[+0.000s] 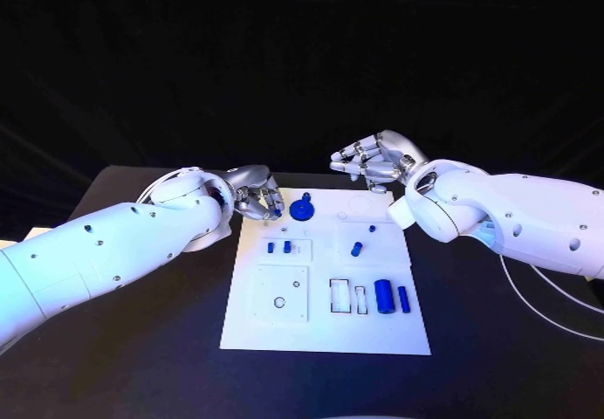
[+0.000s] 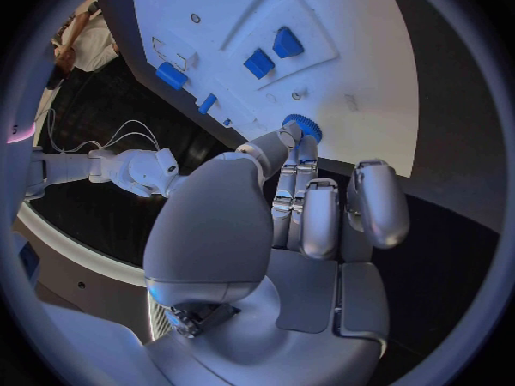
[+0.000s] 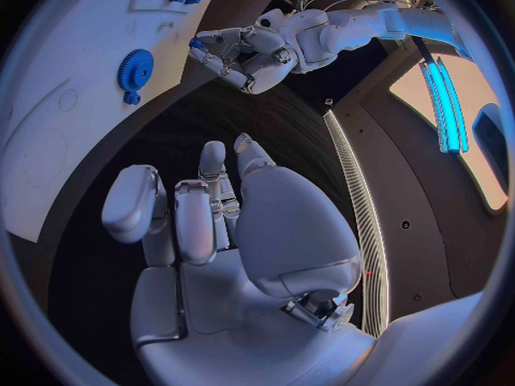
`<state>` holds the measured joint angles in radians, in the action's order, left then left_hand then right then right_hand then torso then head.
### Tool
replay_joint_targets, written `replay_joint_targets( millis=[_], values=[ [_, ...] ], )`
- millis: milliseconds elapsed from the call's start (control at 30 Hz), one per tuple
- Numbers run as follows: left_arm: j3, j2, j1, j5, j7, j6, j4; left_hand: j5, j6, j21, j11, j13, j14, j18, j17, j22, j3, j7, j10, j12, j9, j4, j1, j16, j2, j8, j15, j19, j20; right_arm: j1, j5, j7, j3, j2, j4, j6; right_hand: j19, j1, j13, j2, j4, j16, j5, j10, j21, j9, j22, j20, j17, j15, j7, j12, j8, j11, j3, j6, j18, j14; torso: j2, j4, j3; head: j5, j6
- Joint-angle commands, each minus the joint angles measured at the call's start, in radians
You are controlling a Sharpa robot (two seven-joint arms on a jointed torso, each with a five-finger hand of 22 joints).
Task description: Assemble the parts on the task board
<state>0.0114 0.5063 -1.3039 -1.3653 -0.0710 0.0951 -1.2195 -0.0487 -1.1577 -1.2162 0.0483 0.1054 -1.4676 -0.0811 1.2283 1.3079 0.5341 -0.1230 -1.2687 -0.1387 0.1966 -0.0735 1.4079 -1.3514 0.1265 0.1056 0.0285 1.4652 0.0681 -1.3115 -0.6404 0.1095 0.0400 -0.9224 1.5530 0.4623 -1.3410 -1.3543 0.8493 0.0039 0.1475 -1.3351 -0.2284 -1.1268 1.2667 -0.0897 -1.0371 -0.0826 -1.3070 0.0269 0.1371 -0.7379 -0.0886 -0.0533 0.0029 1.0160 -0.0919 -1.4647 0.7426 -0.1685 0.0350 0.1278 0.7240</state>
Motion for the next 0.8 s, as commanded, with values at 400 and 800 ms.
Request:
replay_joint_targets(
  millis=[400, 800],
  values=[
    [0.003, -0.018, 0.03, -0.003, -0.011, -0.05, 0.019, -0.001, -0.003, -0.002, 0.006, 0.002, -0.033, 0.009, -0.001, 0.016, 0.001, -0.007, -0.004, 0.007, 0.0, -0.007, -0.014, -0.002, 0.0, -0.002, 0.0, 0.021, 0.0, 0.001, -0.007, 0.009, 0.0, 0.005, -0.001, -0.005, 0.005, -0.005, 0.0, 0.007, -0.005, 0.003, -0.005, 0.006, -0.005, 0.001, 0.001, 0.002, -0.001, -0.004, 0.003, 0.001, 0.005, 0.0, -0.003, -0.002, -0.013, -0.033, 0.001, 0.0016, -0.0004, -0.003, 0.004],
    [0.007, -0.036, 0.038, -0.016, -0.008, -0.036, 0.03, -0.001, -0.003, 0.0, 0.006, 0.002, -0.033, 0.009, -0.002, 0.015, 0.001, -0.007, -0.004, 0.008, -0.001, -0.007, -0.014, -0.002, 0.0, -0.002, 0.0, 0.02, 0.0, 0.002, -0.007, 0.009, 0.0, 0.007, 0.0, -0.006, 0.005, -0.005, 0.0, 0.007, -0.005, 0.003, -0.005, 0.006, -0.005, 0.001, 0.001, 0.002, -0.001, -0.004, 0.003, 0.001, 0.005, 0.0, -0.003, -0.002, -0.013, -0.033, 0.0, 0.0008, -0.0008, 0.0, 0.008]
  ],
)
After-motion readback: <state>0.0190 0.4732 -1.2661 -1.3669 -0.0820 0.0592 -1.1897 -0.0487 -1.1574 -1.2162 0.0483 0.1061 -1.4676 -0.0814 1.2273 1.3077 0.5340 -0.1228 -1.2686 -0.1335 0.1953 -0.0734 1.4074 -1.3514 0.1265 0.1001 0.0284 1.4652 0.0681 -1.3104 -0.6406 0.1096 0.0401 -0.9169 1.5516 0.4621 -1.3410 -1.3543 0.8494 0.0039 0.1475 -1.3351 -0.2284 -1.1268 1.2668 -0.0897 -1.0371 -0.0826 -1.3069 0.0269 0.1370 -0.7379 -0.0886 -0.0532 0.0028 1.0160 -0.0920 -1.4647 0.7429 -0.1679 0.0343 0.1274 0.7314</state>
